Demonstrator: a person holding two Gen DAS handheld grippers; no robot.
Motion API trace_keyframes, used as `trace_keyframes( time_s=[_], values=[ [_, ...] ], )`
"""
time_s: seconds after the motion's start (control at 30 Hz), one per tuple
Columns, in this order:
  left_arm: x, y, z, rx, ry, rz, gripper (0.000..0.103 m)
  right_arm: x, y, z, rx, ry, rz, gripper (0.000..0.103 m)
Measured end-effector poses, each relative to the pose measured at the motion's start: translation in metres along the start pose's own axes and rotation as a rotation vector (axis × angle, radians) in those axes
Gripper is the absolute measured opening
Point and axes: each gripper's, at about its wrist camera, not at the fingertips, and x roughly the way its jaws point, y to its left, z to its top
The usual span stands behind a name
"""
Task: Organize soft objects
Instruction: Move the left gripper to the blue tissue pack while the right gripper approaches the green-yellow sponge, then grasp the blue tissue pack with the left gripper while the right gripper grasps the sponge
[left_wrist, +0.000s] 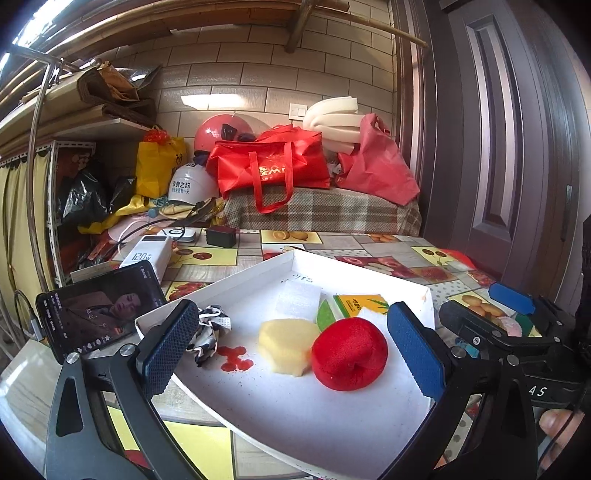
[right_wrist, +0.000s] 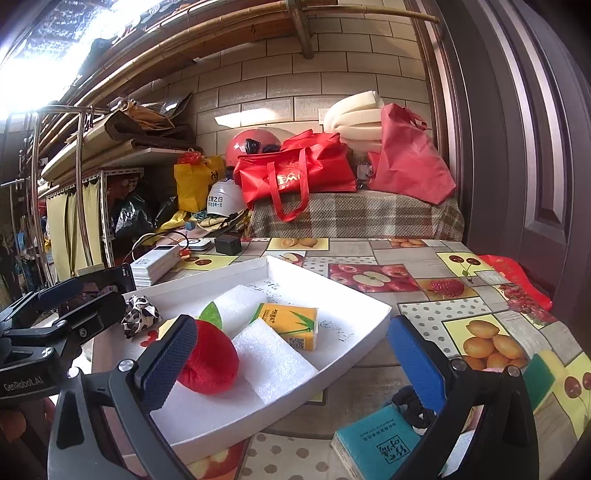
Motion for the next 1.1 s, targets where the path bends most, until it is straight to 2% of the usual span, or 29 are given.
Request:
trace_keyframes(
  time_s=[0.1,0.17,0.27,0.33,0.4,0.5,0.57,0.63,0.7,0.93,1.1],
  values=[
    [-0.009,-0.019,-0.004,0.056,-0.001,-0.039,0.103,-0.019,-0.014,-0.005,0.007,-0.014,0.011,0.103],
    [-0.015,-0.034,-0.006,0.107,-0.004,-0.074,0.103,-0.035,-0.030,-0.008,0.015,-0.031,-0.013,0.103],
    [-0.021,-0.054,-0.009,0.156,-0.003,-0.145,0.103,-0.068,-0.070,-0.009,0.071,-0.115,-0.099,0.103],
    [-0.023,-0.066,-0.009,0.159,0.006,-0.185,0.103,-0.094,-0.101,-0.009,0.127,-0.190,-0.166,0.103],
    [-0.024,-0.078,-0.009,0.142,0.023,-0.237,0.103,-0.107,-0.132,-0.011,0.188,-0.228,-0.262,0.103],
    [-0.013,-0.098,-0.012,0.114,0.115,-0.371,0.103,-0.097,-0.174,-0.013,0.235,-0.116,-0.292,0.103],
    [0.000,-0.121,-0.016,0.156,0.216,-0.406,0.103,-0.087,-0.191,-0.017,0.235,-0.038,-0.292,0.103],
    [0.016,-0.145,-0.020,0.215,0.297,-0.410,0.103,-0.080,-0.205,-0.021,0.276,0.019,-0.265,0.103],
    [0.028,-0.161,-0.022,0.248,0.336,-0.409,0.103,-0.076,-0.215,-0.024,0.316,0.047,-0.224,0.103],
    [0.065,-0.191,-0.030,0.305,0.449,-0.388,0.103,-0.055,-0.224,-0.027,0.302,0.178,-0.199,0.103],
    [0.084,-0.203,-0.039,0.344,0.533,-0.368,0.103,-0.029,-0.214,-0.027,0.236,0.280,-0.171,0.103]
  ],
)
